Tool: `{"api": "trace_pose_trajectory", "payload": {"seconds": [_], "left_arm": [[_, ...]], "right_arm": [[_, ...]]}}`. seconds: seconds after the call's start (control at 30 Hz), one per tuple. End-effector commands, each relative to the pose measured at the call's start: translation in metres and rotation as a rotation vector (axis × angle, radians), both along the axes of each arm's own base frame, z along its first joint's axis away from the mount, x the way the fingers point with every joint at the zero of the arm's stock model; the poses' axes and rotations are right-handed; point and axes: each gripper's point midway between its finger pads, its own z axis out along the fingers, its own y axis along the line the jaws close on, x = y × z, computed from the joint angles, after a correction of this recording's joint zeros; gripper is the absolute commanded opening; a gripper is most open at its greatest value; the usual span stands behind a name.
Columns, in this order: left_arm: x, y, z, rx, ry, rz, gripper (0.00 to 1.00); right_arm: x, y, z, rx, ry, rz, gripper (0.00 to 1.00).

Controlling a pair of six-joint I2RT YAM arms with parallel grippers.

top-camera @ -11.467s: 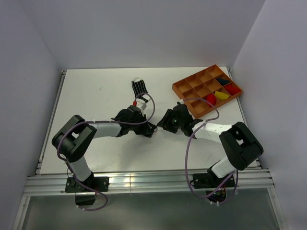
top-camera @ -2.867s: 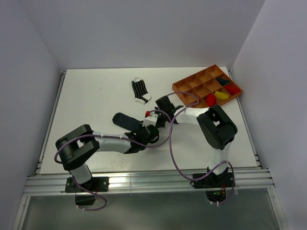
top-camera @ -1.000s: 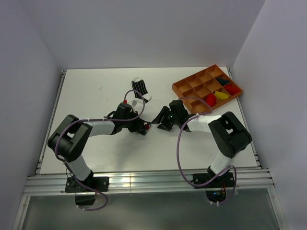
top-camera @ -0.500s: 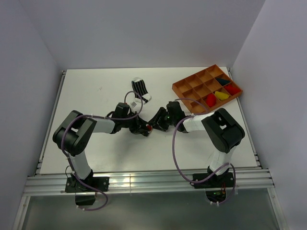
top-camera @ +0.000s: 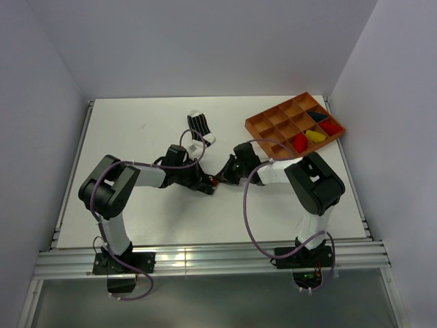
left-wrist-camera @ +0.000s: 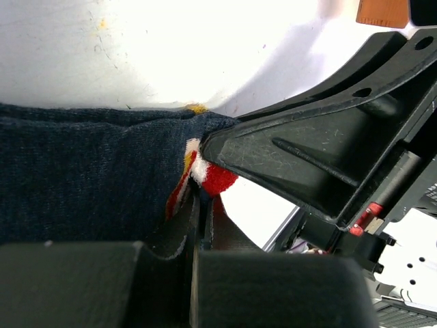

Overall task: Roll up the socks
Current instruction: Roll the sock at the center of the board.

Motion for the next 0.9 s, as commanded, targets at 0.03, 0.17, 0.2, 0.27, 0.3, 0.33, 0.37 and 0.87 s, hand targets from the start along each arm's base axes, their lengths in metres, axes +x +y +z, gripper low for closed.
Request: {"api": "trace_pose_trajectory", "payload": {"seconds": [0.03,0.17,0.2,0.27,0.3,0.33,0.37,0.87], "left_arm": [[-0.003,0.017,-0.017,0.134,-0.018,0.019,0.01],[0.002,0.025,-0.008,0.230,-0.113,0.046,0.17],[0.000,0.029,-0.008,0.260,-0.118,0.052,0.21],[-0.002,0.030,0.000,0.331,-0.193,0.077,0.31],[0.000,0.032,0.005,0.357,-0.229,0.092,0.35],[0.005,0.035,0.017,0.382,-0.290,0.128,0.39],[0.005,0.035,0.023,0.406,-0.335,0.138,0.44],[-0.010,0.010,0.055,0.681,-0.856,0.117,0.49]], "right_arm": [[-0.001,-0.013,-0.013,-0.144,0.020,-0.001,0.00],[0.002,-0.014,-0.008,-0.194,0.010,0.003,0.00],[0.000,-0.016,-0.009,-0.210,0.021,0.008,0.00],[-0.001,-0.015,-0.009,-0.228,0.024,0.014,0.00],[-0.001,-0.014,-0.008,-0.229,0.025,0.017,0.00],[0.000,-0.013,-0.007,-0.231,0.021,0.021,0.00],[0.000,-0.013,-0.007,-0.235,0.021,0.022,0.00],[-0.001,-0.009,-0.004,-0.260,0.041,0.047,0.00]]}}
